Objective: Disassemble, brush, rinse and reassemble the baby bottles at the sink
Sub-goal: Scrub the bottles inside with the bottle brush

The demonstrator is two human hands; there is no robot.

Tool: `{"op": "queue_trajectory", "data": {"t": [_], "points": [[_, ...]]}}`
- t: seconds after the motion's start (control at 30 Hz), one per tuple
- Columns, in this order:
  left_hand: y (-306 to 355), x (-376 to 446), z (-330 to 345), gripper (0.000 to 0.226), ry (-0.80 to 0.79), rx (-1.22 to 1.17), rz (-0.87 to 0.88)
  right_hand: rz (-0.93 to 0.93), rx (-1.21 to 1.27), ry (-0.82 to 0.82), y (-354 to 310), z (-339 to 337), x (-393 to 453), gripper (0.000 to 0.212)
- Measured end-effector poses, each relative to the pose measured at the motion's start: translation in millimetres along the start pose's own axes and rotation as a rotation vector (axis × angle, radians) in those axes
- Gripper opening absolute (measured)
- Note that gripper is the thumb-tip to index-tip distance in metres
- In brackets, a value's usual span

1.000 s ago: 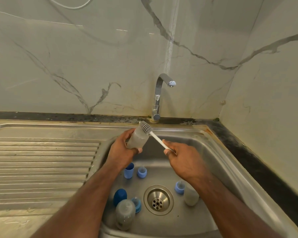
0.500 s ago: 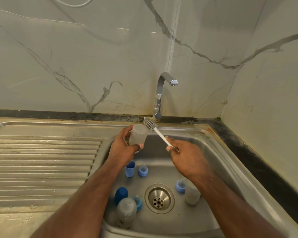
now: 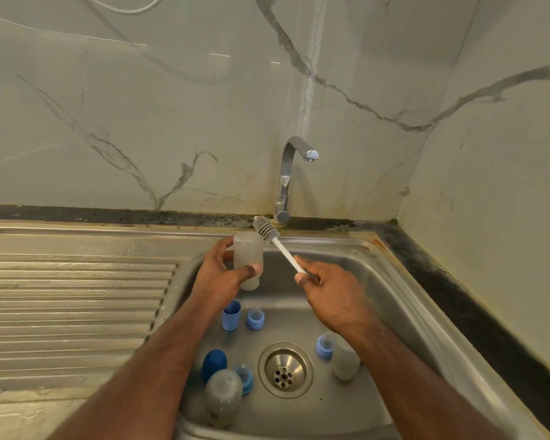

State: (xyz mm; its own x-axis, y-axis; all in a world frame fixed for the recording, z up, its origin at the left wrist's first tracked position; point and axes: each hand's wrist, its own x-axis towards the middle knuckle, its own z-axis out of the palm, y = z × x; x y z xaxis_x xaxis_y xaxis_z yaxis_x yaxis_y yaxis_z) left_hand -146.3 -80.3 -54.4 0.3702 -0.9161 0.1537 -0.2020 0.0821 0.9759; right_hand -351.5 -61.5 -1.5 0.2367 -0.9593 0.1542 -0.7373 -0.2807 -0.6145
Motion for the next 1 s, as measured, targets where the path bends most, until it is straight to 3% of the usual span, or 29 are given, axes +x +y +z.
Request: {"op": "queue_trajectory", "data": {"t": [0.47, 0.57, 1.0], "points": [[1.1, -0.2, -0.9, 0.058, -0.076, -0.449, -0.119, 0.053, 0.157, -0.050, 8.2, 10.0, 2.7, 0.038], [-0.5, 1.7, -3.3, 0.058, -0.057, -0.472, -0.119, 0.038, 0.238, -0.055, 5.8, 12.8, 1.7, 0.039], [10.1, -4.1, -6.5, 0.053, -0.104, -0.584, -0.142, 0.063, 0.163, -0.060, 10.4, 18.7, 2.9, 0.040]]}}
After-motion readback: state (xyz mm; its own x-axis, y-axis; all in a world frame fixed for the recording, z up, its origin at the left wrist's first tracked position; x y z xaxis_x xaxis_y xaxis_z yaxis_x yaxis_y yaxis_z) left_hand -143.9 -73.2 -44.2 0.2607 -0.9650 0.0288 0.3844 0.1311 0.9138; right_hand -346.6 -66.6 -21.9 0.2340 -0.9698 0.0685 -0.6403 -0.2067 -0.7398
